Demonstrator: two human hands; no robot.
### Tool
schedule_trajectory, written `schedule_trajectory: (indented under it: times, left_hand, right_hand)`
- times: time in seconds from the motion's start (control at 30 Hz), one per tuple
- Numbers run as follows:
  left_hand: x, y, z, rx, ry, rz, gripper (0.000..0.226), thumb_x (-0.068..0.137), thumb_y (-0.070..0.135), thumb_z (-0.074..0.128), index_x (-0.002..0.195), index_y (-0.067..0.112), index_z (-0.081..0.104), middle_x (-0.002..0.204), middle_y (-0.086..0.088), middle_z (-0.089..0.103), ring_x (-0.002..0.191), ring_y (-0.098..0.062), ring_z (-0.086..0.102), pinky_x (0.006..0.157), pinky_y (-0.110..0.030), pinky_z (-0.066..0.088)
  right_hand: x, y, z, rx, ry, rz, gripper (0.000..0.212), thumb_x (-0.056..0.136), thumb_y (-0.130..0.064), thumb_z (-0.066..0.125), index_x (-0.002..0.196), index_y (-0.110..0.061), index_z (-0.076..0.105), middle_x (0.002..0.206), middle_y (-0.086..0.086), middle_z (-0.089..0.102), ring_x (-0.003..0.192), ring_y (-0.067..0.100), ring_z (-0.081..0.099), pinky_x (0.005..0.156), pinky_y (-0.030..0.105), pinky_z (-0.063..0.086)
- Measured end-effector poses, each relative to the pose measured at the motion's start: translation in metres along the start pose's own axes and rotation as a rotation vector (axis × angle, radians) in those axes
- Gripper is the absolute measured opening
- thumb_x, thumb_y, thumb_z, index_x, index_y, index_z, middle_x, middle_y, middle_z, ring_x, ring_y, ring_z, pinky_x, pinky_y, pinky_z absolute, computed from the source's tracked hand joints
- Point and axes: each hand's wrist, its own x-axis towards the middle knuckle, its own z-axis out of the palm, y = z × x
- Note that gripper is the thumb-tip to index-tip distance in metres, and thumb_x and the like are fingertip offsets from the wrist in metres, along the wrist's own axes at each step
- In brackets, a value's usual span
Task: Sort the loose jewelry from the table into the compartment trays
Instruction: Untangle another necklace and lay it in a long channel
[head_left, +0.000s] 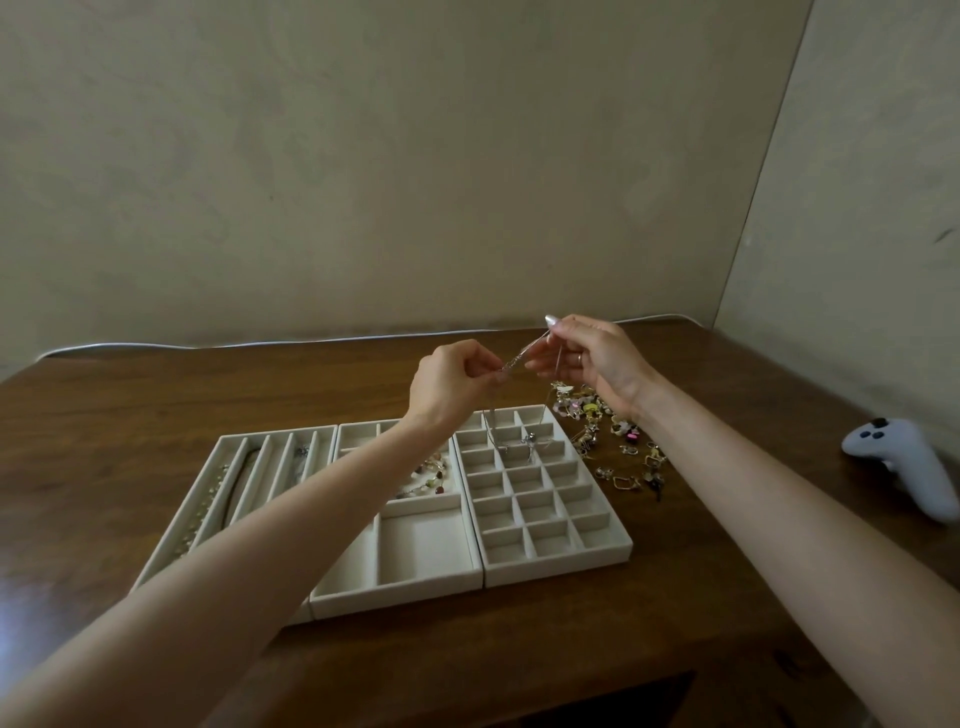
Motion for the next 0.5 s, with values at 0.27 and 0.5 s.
schedule_trajectory:
  times: [0.27, 0.5]
  left_hand:
    - [0.0001, 0.0000, -0.0014, -0.038, -0.017, -0.002, 0.010, 0.088, 0.025, 0.063, 0.087, 0.016, 0.064, 0.081, 0.003, 0.064, 0.075, -0.012, 0.058, 0.068, -0.028, 0.049]
    - [0.0004, 0.0065, -0.0060, -0.353, -0.300, -0.143, 0.014, 0.088, 0.020, 0.058, 0.083, 0.007, 0.062, 0.107, -0.020, 0.066, 0.093, -0.020, 0.057, 0.092, -0.038, 0.045]
  right_hand:
    - [-0.0018, -0.0012, 0.0026, 0.003, 0.005, 0.006, 0.020, 0.096, -0.023, 0.050, 0.085, -0.008, 0.058, 0.100, 0.019, 0.071, 0.083, 0.028, 0.068, 0.078, 0.035, 0.056]
    - [-0.0040, -0.0035, 0.0063, 0.012, -0.027, -0.001, 0.024, 0.099, -0.023, 0.046, 0.082, -0.009, 0.055, 0.096, 0.019, 0.070, 0.082, 0.029, 0.068, 0.076, 0.036, 0.056]
